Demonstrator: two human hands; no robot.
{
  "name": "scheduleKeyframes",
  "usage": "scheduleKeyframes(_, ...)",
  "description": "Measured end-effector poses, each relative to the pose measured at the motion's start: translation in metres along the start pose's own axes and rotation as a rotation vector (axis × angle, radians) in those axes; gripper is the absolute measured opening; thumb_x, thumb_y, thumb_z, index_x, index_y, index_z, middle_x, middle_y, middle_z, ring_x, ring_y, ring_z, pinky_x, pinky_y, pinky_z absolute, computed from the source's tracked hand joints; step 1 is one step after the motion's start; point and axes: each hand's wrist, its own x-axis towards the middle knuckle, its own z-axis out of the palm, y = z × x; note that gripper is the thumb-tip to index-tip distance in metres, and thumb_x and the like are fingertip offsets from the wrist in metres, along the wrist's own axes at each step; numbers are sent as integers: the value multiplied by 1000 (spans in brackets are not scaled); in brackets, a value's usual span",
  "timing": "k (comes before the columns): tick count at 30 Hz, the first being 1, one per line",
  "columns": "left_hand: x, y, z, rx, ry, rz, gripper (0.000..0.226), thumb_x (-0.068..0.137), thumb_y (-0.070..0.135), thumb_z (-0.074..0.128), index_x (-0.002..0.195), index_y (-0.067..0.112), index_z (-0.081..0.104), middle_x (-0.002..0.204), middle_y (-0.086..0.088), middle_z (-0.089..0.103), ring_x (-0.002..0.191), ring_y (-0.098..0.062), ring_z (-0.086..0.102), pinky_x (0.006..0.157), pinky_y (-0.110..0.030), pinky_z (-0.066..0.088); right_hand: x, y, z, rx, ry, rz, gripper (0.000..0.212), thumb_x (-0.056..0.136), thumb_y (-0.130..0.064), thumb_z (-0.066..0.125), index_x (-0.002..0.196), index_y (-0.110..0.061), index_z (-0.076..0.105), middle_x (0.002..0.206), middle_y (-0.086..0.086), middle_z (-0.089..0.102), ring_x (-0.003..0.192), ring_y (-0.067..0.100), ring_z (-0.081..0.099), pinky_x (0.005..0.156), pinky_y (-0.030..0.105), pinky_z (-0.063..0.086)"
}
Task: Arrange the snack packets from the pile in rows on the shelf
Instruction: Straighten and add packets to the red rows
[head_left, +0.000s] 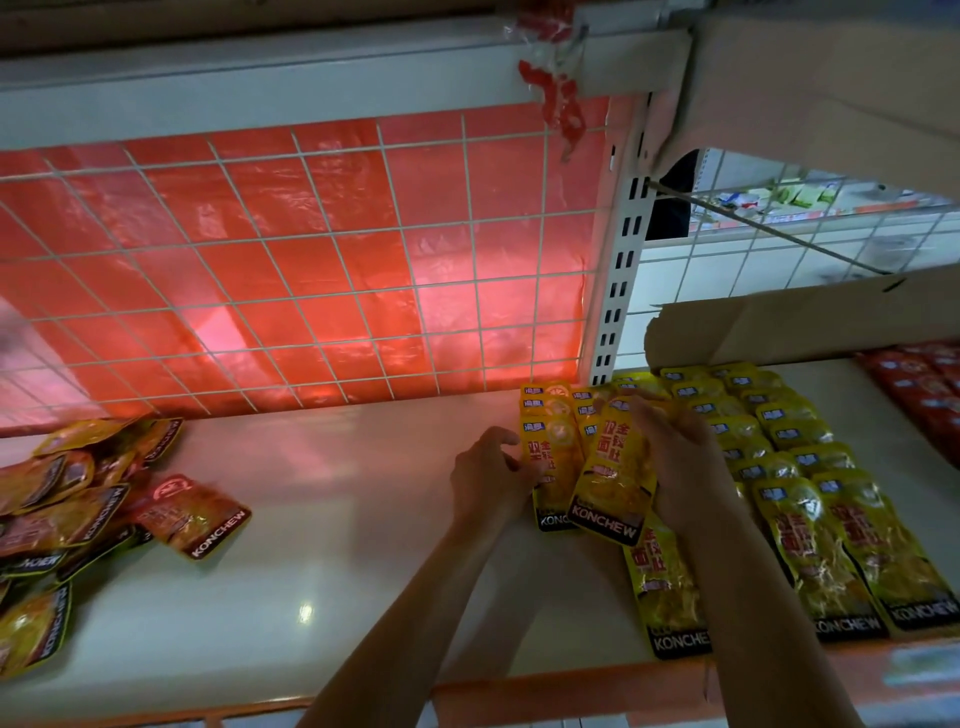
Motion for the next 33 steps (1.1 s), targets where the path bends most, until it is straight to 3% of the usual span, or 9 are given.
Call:
scheduleKeyframes(4, -3, 2, 0, 62, 22, 10, 28, 82, 36, 70, 107, 24, 63, 82, 8, 63, 81, -13, 61, 72, -26, 42, 2, 2, 2, -28, 0, -22, 27, 95, -16, 56, 84, -29, 77, 81, 17, 45, 76, 28, 45, 66, 32, 41)
scheduleKeyframes(7, -7, 6, -1, 65, 90, 135, 23, 88, 40, 62, 104, 24, 66, 89, 7, 67, 84, -13, 63, 74, -27, 43, 6, 4, 2, -25, 7, -17, 17, 90, -16, 62, 91, -25, 76, 77, 24, 44, 83, 29, 48, 71, 44, 42)
scheduleKeyframes(11, -14, 19, -5, -348, -182, 97, 31, 83, 48, 60, 94, 21, 72, 79, 7, 71, 72, -8, 66, 67, -26, 50, 8, 6, 8, -38, 29, -52, 11, 85, -9, 67, 90, -17, 73, 81, 17, 58, 77, 28, 55, 72, 45, 48)
scheduleKeyframes(14, -16, 23, -10, -642, -325, -10, 11, 90, 16, 64, 96, 11, 71, 70, 5, 67, 59, -4, 61, 56, -18, 47, 10, 12, 11, -158, 37, -131, 14, 83, -9, 69, 96, -13, 72, 59, 0, 51, 57, 19, 48, 57, 25, 42)
scheduleKeyframes(16, -15, 17, -10, -620, -343, 27, 7, 88, 12, 67, 89, 17, 71, 70, 6, 67, 62, -6, 61, 62, -23, 51, 13, 16, 12, -308, 57, -195, 20, 83, -10, 70, 102, -12, 70, 54, -15, 53, 49, 3, 46, 49, 18, 39)
scheduleKeyframes(22, -13, -4, -12, -428, -269, -37, 3, 75, 27, 72, 71, 27, 71, 71, -1, 71, 66, -17, 65, 76, -51, 58, 12, 16, 14, -600, 179, -313, 26, 89, -20, 62, 115, -15, 65, 104, -4, 67, 97, 7, 59, 78, 22, 44)
scheduleKeyframes(25, -14, -12, -14, -281, -229, -51, 11, 80, 24, 71, 70, 26, 69, 65, 3, 70, 62, -10, 64, 78, -46, 57, 12, 13, 12, -622, 211, -327, 25, 91, -14, 59, 115, -12, 64, 97, -6, 61, 94, 3, 54, 67, 6, 37)
scheduleKeyframes(30, -16, -8, -15, -152, -206, -6, 13, 83, 23, 68, 69, 23, 67, 61, 4, 70, 58, -8, 64, 74, -41, 58, 8, 20, 16, -633, 185, -309, 25, 91, -13, 58, 115, -13, 64, 104, 1, 67, 100, 11, 60, 85, 28, 47)
scheduleKeyframes(33, -16, -6, -13, -84, -207, 24, 15, 81, 25, 67, 67, 20, 66, 61, 4, 70, 59, -10, 63, 75, -39, 57, 6, 20, 21, -671, 140, -322, 26, 92, -12, 57, 117, -12, 64, 109, -1, 66, 97, 6, 56, 82, 23, 41)
